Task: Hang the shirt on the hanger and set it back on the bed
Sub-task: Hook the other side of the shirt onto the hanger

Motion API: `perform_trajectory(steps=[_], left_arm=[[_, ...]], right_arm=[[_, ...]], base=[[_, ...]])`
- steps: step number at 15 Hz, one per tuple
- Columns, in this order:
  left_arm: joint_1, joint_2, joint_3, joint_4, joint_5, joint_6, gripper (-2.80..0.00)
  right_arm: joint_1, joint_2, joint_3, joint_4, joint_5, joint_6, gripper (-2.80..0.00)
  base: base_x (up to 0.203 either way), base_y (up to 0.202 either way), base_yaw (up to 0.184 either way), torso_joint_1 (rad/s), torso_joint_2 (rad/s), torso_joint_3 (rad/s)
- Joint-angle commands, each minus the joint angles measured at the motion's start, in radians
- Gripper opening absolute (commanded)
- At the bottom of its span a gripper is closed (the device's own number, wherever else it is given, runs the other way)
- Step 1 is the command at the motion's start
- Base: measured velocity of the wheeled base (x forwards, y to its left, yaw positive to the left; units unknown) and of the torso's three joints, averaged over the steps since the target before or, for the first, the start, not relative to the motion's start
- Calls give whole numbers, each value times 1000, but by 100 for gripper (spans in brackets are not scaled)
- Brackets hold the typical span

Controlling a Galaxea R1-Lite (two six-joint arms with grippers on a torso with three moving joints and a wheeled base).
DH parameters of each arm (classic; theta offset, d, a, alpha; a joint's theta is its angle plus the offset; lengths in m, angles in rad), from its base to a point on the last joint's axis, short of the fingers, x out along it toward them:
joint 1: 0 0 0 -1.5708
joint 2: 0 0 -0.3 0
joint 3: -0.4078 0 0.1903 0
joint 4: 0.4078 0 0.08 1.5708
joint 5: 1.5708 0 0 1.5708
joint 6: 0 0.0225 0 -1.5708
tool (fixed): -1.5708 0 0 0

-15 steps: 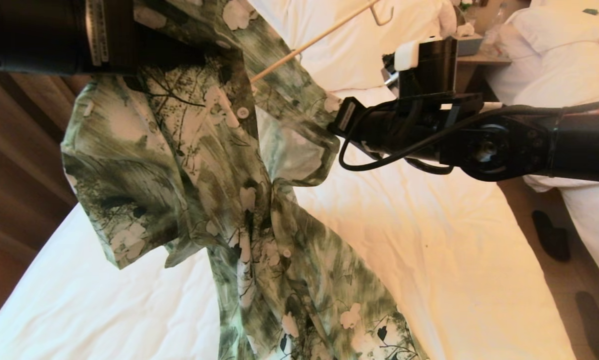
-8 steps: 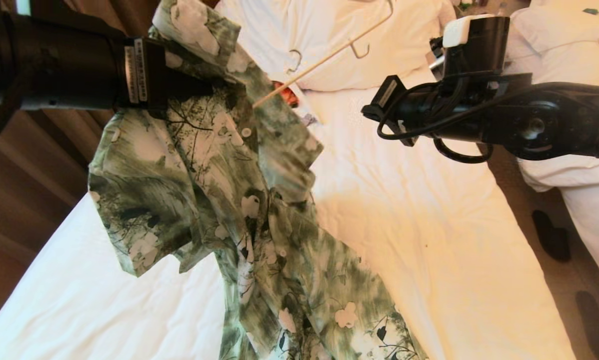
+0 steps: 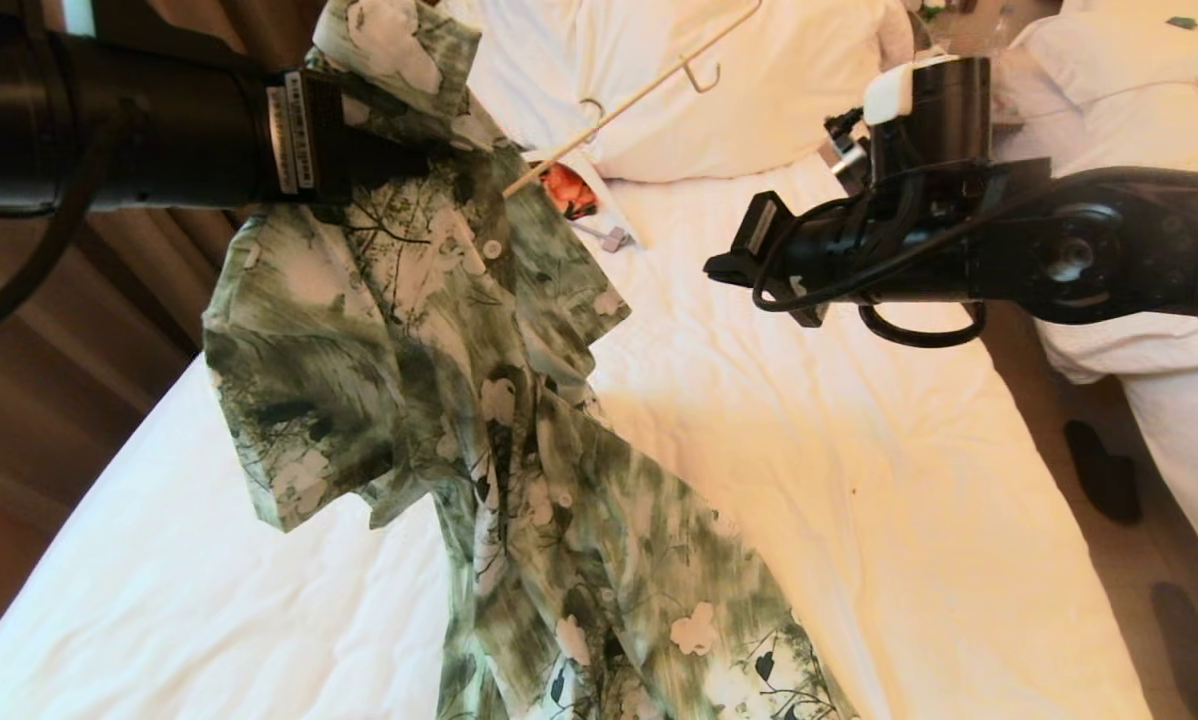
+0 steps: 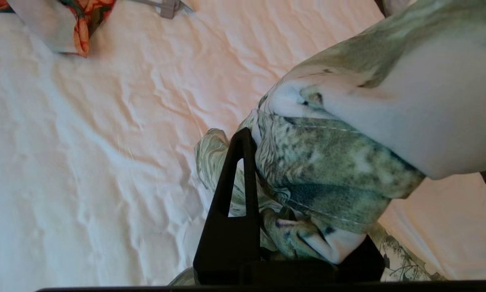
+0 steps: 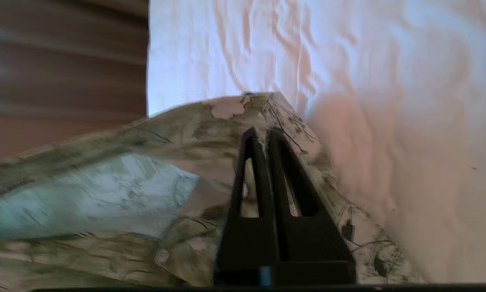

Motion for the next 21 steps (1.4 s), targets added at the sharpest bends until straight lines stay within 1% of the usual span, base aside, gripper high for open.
perform_trajectory(steps=[1, 3, 5, 8, 13, 15, 19, 21], left_arm=[[-12, 16, -47, 21, 1, 0, -280], [-42, 33, -132, 87, 1, -1, -280], [-55, 50, -170, 108, 4, -1, -280], [-55, 50, -168, 108, 4, -1, -280], [-57, 54, -170, 108, 3, -1, -280], [-57, 56, -168, 108, 3, -1, -280], [-57, 53, -170, 108, 4, -1, -280], [-57, 53, -171, 108, 4, -1, -280]], right_arm=[[33, 47, -51, 70, 3, -19, 0], [87, 67, -63, 88, 5, -54, 0], [120, 111, -98, 101, -1, -82, 0], [134, 169, -154, 108, -24, -94, 0], [137, 210, -157, 86, -18, -136, 0], [143, 212, -157, 46, 2, -139, 0], [168, 219, -157, 40, 92, -146, 0], [175, 249, -158, 23, 93, -178, 0]], base=[[0, 0, 0, 0, 0, 0], [0, 0, 0, 0, 0, 0], [0, 0, 0, 0, 0, 0], [0, 0, 0, 0, 0, 0], [0, 0, 0, 0, 0, 0], [0, 0, 0, 0, 0, 0], [0, 0, 0, 0, 0, 0], [0, 0, 0, 0, 0, 0]])
